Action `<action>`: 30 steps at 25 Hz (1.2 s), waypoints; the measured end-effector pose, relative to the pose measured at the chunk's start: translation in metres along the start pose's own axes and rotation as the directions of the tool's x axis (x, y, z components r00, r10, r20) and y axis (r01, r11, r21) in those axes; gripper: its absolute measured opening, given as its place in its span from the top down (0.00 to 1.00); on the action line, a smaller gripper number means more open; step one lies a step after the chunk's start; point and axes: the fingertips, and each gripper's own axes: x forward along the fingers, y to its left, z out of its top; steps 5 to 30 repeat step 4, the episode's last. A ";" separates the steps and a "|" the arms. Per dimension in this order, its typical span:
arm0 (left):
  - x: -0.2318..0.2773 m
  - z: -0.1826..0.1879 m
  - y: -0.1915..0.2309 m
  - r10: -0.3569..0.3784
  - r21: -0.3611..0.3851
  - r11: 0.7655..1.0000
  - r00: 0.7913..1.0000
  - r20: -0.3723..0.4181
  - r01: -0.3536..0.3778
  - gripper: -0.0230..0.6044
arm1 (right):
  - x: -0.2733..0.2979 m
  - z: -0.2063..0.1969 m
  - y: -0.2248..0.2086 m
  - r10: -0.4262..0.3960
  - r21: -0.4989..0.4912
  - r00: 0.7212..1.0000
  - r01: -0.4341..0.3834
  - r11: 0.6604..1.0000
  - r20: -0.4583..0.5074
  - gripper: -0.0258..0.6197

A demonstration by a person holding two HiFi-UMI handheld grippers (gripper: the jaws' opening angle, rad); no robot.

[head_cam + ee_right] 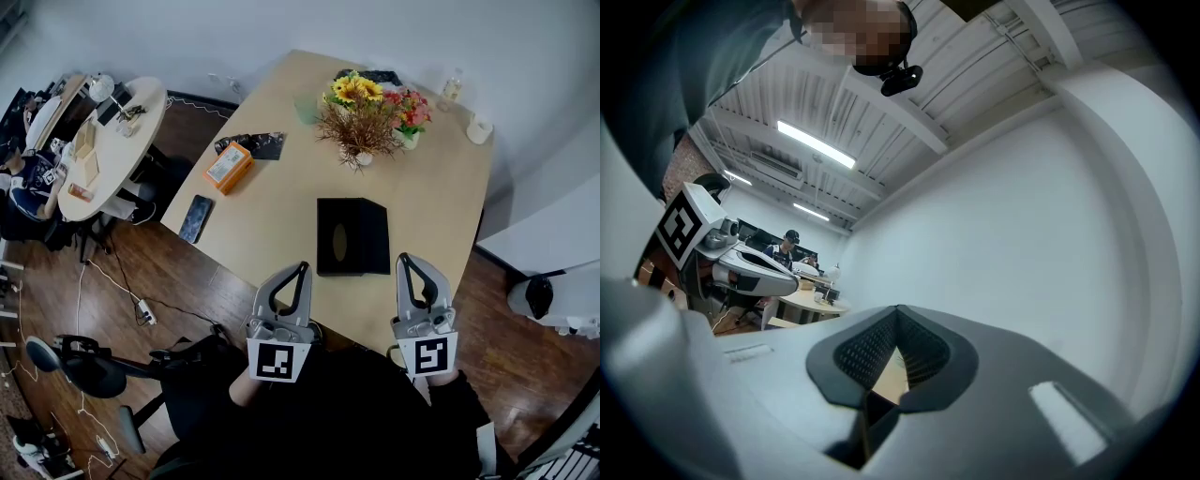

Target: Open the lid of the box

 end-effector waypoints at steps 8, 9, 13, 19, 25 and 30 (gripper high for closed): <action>0.000 0.002 0.001 0.002 -0.008 1.000 1.000 0.005 -0.002 0.96 | 0.000 0.002 0.000 -0.001 0.001 1.000 0.001 1.000 0.005 0.96; 0.000 0.002 0.001 0.002 -0.008 1.000 1.000 0.005 -0.002 0.96 | 0.000 0.002 0.000 -0.001 0.001 1.000 0.001 1.000 0.005 0.96; 0.000 0.002 0.001 0.002 -0.008 1.000 1.000 0.005 -0.002 0.96 | 0.000 0.002 0.000 -0.001 0.001 1.000 0.001 1.000 0.005 0.96; 0.000 0.002 0.001 0.002 -0.008 1.000 1.000 0.005 -0.002 0.96 | 0.000 0.002 0.000 -0.001 0.001 1.000 0.001 1.000 0.005 0.96; 0.000 0.002 0.001 0.002 -0.008 1.000 1.000 0.005 -0.002 0.96 | 0.000 0.002 0.000 -0.001 0.001 1.000 0.001 1.000 0.005 0.96; 0.000 0.002 0.001 0.002 -0.008 1.000 1.000 0.005 -0.002 0.96 | 0.000 0.002 0.000 -0.001 0.001 1.000 0.001 1.000 0.005 0.96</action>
